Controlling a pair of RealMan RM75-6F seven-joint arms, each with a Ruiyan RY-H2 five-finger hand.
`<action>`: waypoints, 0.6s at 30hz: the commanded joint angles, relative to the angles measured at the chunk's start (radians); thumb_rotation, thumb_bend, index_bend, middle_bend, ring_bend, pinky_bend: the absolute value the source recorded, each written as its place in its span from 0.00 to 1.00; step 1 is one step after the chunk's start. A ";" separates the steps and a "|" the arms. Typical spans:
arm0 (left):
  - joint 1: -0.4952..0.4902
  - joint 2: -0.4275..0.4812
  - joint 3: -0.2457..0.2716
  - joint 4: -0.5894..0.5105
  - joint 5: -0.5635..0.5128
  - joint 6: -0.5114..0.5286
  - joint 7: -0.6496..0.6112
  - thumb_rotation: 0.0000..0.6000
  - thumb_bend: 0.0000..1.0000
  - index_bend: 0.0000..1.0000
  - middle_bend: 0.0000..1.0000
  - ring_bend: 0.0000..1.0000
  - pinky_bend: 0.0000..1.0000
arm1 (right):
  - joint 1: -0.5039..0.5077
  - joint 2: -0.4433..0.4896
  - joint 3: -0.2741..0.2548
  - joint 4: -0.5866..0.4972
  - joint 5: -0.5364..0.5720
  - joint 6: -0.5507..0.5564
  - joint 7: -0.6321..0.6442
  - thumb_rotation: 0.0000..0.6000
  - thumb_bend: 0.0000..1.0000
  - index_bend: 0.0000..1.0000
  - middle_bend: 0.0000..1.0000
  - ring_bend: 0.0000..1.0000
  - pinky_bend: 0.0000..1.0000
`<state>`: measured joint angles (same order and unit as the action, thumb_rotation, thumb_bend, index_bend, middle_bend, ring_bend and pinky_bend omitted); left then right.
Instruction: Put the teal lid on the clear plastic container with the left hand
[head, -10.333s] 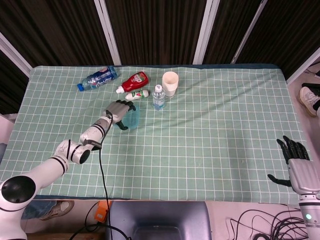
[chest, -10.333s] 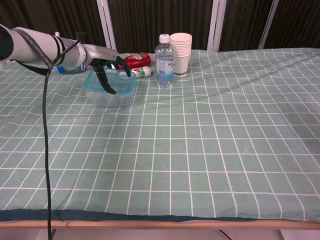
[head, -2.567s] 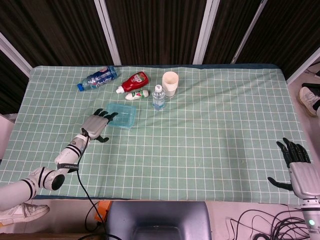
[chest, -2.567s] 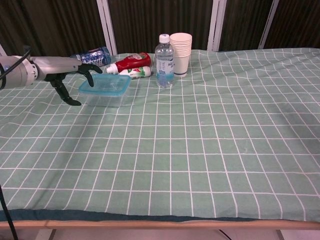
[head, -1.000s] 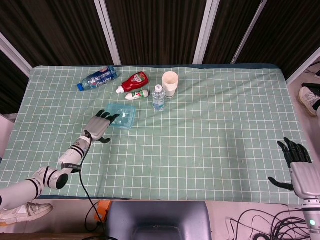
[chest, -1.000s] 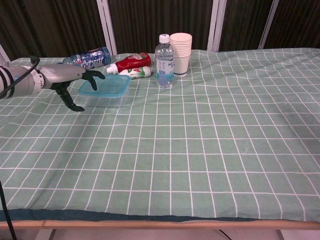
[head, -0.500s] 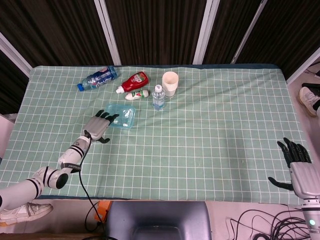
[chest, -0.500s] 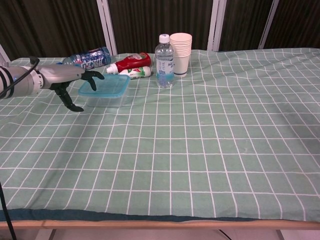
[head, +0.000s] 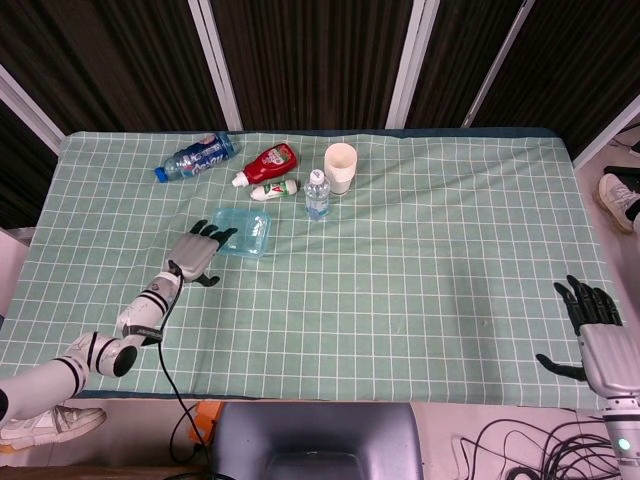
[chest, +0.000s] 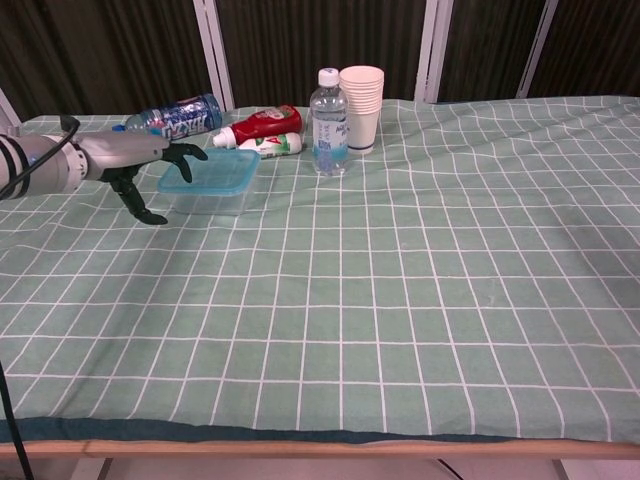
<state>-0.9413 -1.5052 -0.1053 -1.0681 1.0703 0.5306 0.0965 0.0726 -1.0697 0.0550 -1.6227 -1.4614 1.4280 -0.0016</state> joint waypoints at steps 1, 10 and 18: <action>0.000 -0.003 0.000 0.004 0.003 -0.004 -0.004 1.00 0.23 0.00 0.24 0.10 0.00 | 0.000 0.000 0.000 0.000 0.001 0.000 0.000 1.00 0.12 0.00 0.00 0.00 0.00; 0.007 0.022 -0.039 -0.032 0.050 0.108 -0.006 1.00 0.23 0.00 0.23 0.09 0.00 | -0.001 0.002 0.000 0.000 -0.001 0.001 0.004 1.00 0.12 0.00 0.00 0.00 0.00; 0.050 0.113 -0.091 -0.188 0.127 0.282 -0.051 1.00 0.23 0.00 0.04 0.00 0.00 | -0.003 0.002 -0.001 -0.001 -0.005 0.006 0.003 1.00 0.12 0.00 0.00 0.00 0.00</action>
<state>-0.9125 -1.4282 -0.1805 -1.2032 1.1665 0.7685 0.0623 0.0702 -1.0675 0.0540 -1.6233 -1.4660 1.4343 0.0011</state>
